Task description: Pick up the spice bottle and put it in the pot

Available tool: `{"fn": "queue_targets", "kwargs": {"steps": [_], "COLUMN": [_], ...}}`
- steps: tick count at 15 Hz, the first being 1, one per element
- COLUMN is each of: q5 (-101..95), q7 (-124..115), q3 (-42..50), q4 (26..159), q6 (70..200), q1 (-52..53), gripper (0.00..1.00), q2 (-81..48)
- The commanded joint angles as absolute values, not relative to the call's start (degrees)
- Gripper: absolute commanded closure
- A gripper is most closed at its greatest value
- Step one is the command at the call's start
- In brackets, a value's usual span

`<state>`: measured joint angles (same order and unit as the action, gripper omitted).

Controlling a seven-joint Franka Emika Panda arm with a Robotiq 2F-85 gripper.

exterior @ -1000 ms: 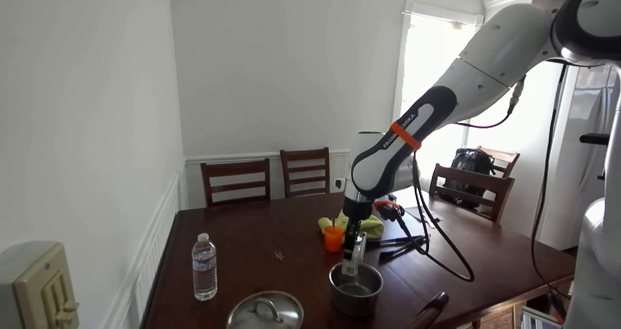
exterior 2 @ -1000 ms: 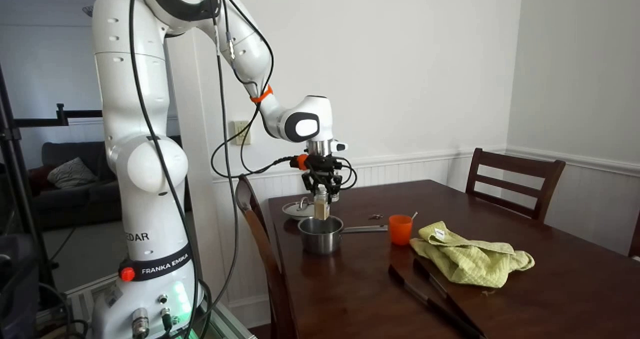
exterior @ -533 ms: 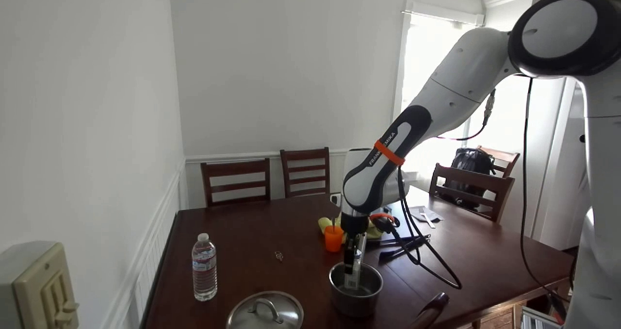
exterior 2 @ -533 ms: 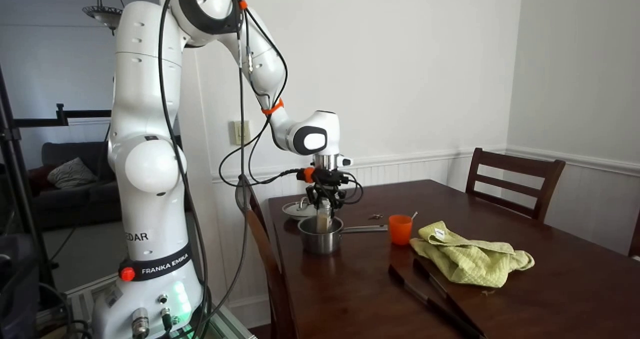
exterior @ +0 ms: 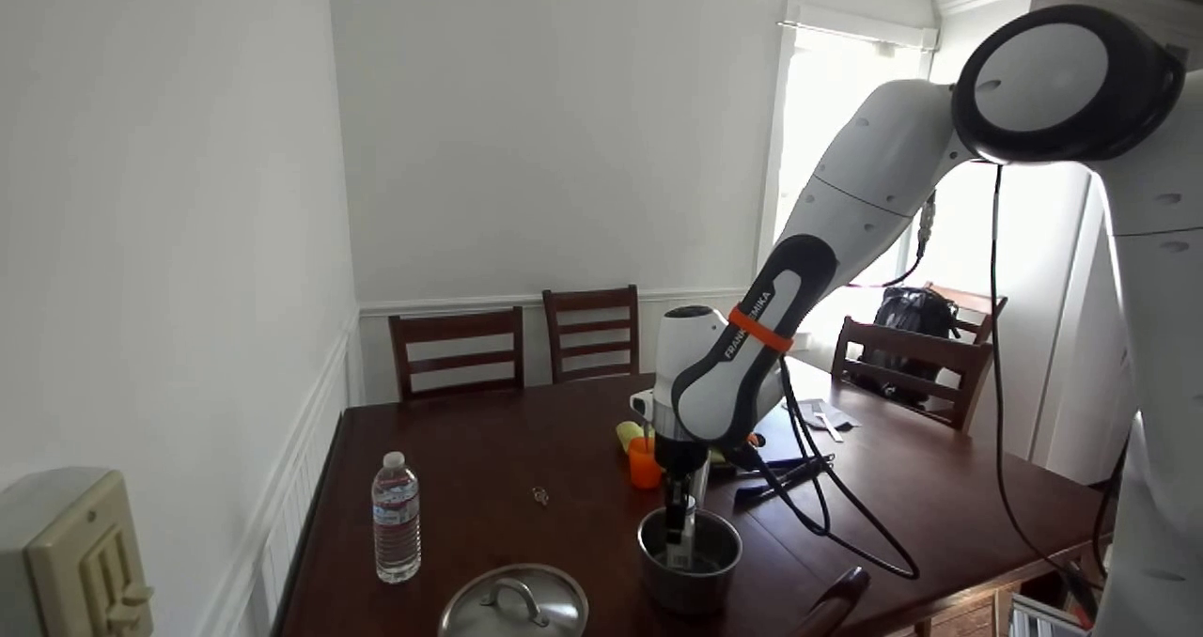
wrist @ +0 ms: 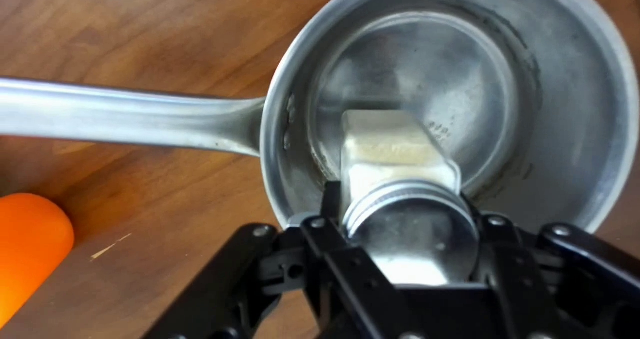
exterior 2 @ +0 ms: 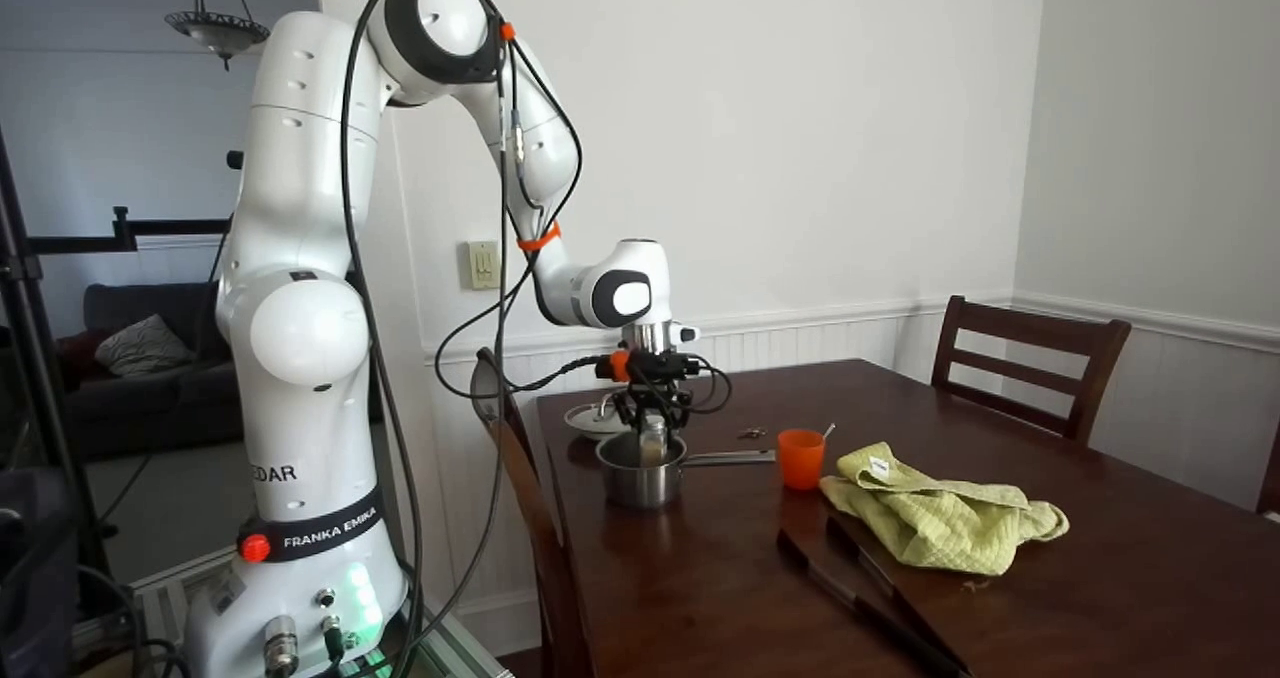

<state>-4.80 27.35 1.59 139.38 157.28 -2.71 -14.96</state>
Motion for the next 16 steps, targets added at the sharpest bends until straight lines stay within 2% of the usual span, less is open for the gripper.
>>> {"fn": "queue_targets", "kwargs": {"steps": [1,2,4,7,12,15,16], "q5": [-6.8,-6.1,-6.5,-6.8,1.1,15.1,8.2], "q7": [26.7,27.2,26.9,26.8,40.9,52.2,46.0], "q3": [0.3,-0.2,-0.3,-0.1,-5.0,-6.4,-4.6], "q4": [140.1,140.1,140.3,140.9,150.6,155.1,149.5], "q6": [158.1,157.7,157.2,156.2,165.4,169.5,167.5], "q1": [-3.7,-4.0,-4.0,-4.1,-8.6,-7.9,-7.3], "gripper": [0.65,0.26,0.20,0.01,0.00,0.00,0.00], "q2": [-15.1,-15.1,-14.8,-13.0,1.1,10.1,1.9]}}
